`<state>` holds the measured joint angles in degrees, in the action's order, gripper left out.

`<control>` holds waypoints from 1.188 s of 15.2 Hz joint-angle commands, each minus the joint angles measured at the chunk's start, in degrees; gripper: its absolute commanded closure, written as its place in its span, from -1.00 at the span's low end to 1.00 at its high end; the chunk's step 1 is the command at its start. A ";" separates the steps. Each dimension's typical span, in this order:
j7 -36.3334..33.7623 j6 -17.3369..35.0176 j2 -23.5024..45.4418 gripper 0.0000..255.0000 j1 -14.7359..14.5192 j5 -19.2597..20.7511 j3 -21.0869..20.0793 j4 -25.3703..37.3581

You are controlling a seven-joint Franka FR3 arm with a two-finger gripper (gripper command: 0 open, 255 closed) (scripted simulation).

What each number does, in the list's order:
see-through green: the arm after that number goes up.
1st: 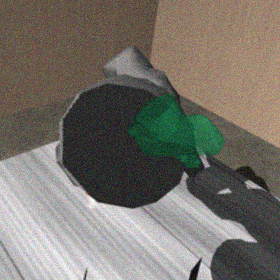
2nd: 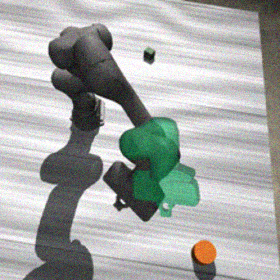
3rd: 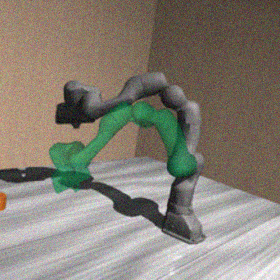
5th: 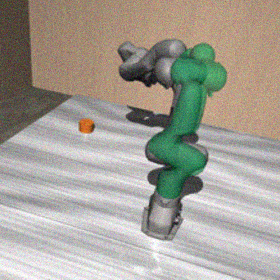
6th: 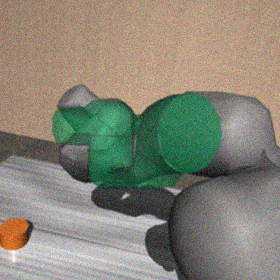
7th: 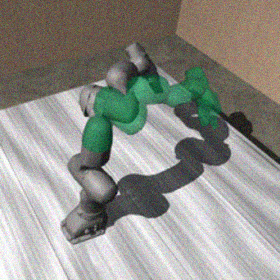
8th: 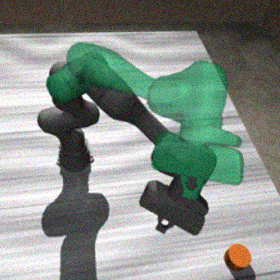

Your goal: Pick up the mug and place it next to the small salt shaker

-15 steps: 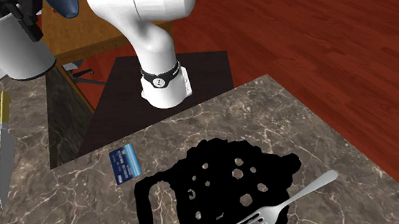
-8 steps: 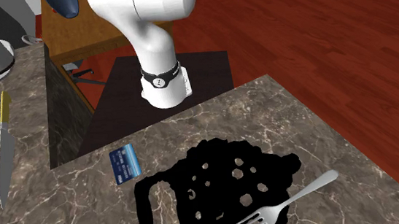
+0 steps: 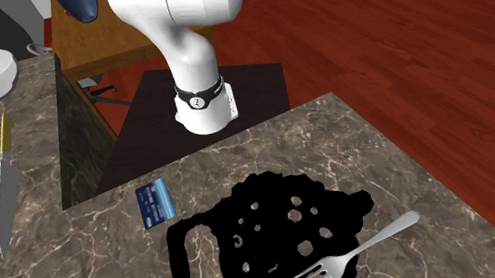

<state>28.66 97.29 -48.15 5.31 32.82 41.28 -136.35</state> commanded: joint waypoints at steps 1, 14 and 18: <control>2.64 0.77 2.71 1.00 -1.19 0.63 3.28 3.38; 21.08 6.23 22.04 1.00 -23.98 -4.25 37.56 29.09; 22.96 6.00 22.01 1.00 -34.40 -3.80 48.58 34.72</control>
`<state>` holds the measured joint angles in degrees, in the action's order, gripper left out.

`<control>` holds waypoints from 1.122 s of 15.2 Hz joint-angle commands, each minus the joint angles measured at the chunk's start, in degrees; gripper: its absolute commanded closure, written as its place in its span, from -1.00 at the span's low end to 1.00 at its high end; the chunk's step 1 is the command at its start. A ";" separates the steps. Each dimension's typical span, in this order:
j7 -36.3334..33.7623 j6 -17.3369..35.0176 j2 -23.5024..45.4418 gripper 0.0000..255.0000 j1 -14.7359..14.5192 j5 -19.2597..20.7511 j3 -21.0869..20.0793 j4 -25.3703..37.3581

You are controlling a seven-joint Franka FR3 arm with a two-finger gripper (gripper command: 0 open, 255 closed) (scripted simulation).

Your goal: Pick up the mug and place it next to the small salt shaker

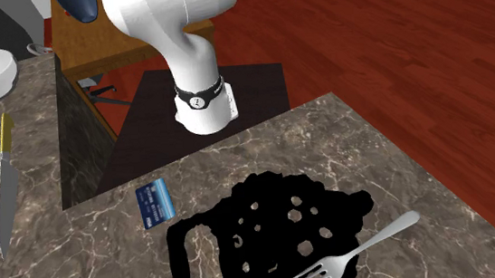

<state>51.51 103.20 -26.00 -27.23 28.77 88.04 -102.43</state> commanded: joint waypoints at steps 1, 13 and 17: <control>-0.11 0.73 -0.36 1.00 -1.86 0.55 2.00 0.14; -2.40 8.51 -2.26 1.00 -3.68 3.80 6.35 -6.75; -3.28 10.96 -3.03 1.00 -4.88 5.14 8.37 -8.59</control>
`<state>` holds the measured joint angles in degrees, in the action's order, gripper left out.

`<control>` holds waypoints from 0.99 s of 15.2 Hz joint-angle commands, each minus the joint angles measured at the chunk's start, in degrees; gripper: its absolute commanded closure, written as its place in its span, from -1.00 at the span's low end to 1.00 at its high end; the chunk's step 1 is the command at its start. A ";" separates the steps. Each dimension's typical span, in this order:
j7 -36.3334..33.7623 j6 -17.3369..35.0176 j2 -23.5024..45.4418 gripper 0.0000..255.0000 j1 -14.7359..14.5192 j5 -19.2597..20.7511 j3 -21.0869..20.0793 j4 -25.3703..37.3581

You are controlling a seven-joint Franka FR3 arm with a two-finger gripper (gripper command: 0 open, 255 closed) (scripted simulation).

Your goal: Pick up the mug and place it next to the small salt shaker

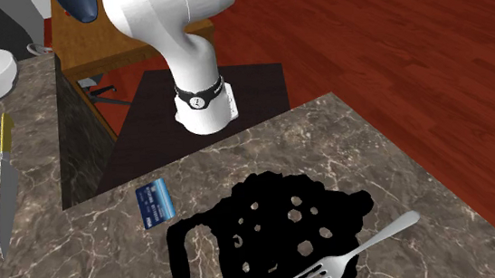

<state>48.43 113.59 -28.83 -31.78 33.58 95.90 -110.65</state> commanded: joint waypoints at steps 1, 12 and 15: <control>-0.44 1.17 -0.40 1.00 -0.68 0.69 1.06 -0.79; -3.54 7.85 -3.41 1.00 -5.53 5.67 8.27 -4.80; -3.55 7.84 -3.42 1.00 -5.52 5.68 8.26 -4.79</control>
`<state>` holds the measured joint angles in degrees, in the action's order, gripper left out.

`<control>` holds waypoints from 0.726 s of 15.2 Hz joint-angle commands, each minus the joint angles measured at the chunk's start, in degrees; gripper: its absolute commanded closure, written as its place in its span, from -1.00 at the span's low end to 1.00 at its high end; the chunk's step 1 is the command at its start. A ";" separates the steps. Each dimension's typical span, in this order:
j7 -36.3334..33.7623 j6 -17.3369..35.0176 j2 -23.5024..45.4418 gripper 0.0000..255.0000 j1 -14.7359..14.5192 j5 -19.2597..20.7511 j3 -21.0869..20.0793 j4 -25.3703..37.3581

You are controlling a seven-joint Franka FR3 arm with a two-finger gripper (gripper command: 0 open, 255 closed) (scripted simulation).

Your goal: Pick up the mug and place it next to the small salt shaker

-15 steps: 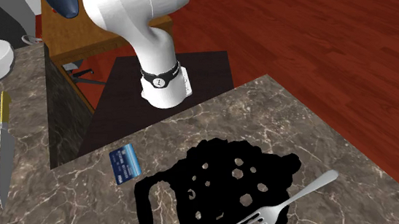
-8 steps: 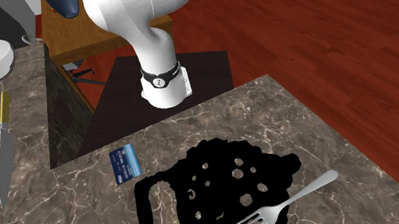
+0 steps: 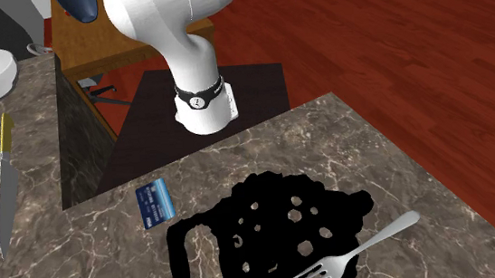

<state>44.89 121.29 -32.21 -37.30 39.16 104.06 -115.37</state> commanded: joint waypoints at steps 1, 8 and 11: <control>-0.01 0.13 -0.04 1.00 0.00 0.10 0.09 -0.08; -0.01 0.13 -0.04 -1.00 0.00 0.10 0.09 -0.08; -0.01 0.13 -0.04 -1.00 0.00 0.10 0.09 -0.08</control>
<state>44.87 121.42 -32.26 -37.30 39.26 104.16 -115.45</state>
